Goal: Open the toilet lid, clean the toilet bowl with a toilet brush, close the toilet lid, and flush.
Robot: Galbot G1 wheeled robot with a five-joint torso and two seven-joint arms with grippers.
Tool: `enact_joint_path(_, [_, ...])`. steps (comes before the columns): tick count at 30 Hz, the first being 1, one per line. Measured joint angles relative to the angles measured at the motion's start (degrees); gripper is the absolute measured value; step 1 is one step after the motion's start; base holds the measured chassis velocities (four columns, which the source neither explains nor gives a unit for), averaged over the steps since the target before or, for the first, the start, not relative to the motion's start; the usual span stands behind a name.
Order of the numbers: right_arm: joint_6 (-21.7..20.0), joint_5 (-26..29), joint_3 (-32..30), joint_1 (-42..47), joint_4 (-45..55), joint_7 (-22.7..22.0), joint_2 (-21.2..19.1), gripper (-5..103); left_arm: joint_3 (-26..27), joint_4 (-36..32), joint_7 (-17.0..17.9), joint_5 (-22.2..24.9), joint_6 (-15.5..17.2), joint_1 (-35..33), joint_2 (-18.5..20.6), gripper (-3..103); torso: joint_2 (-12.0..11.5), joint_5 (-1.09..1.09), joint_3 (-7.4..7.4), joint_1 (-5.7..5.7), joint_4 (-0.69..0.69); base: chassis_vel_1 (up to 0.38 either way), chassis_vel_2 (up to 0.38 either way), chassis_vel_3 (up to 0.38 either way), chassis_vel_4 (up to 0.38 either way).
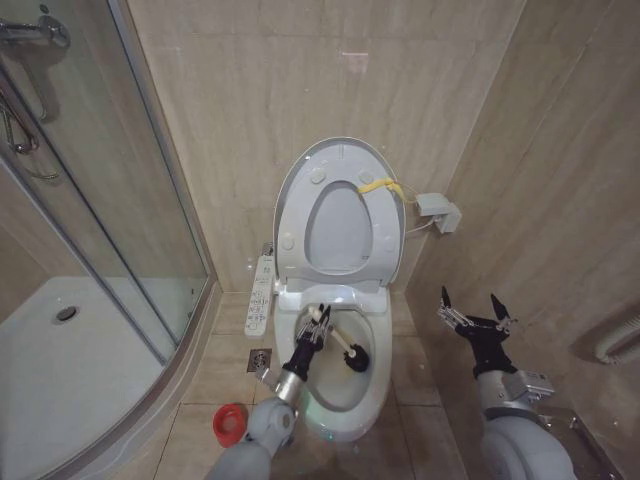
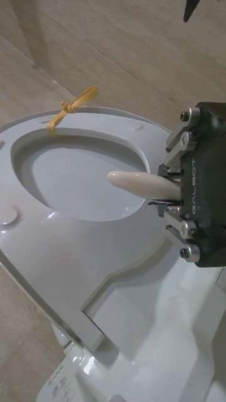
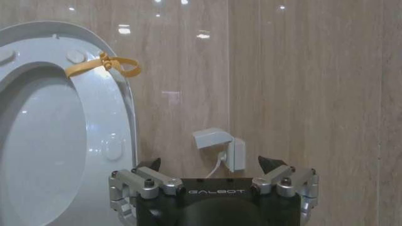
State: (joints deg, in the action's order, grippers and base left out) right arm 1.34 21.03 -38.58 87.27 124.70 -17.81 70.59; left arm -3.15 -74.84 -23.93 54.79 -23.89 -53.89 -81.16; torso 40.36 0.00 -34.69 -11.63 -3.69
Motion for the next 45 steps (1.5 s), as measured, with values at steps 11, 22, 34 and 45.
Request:
enact_joint_path(11, [0.04, 0.02, -0.03, 0.43, 0.36, 0.00, -0.04, 100, 2.46, 9.16, -0.49, -18.99, -4.01, 0.92, 0.32, 23, 0.01, 0.01, 0.01, 0.00, 0.06, 0.000, 0.000, 0.000, 0.000])
enact_joint_path(22, [-0.05, 0.35, -0.22, 0.42, 0.87, -0.05, -0.31, 100, 4.07, 4.87, 10.01, -39.62, -2.17, -0.03, 0.57, 18, 0.00, -0.02, -0.01, 0.00, -0.04, 0.000, 0.000, 0.000, 0.000])
enact_joint_path(34, [0.13, 0.61, -0.61, 0.62, 0.35, 0.10, -0.19, 100, 1.99, 5.00, 13.15, -11.84, -4.43, -0.81, -0.55, 18, 0.00, 0.01, 0.00, 0.00, 0.01, 0.000, 0.000, 0.000, 0.000])
enact_joint_path(45, [0.43, 1.27, -1.36, 1.36, 0.31, 0.37, -1.05, 100, 1.44, 3.29, 12.05, 1.15, -6.53, 1.60, -6.76, 18, 0.00, 0.01, 0.01, 0.00, 0.02, 0.000, 0.000, 0.000, 0.000])
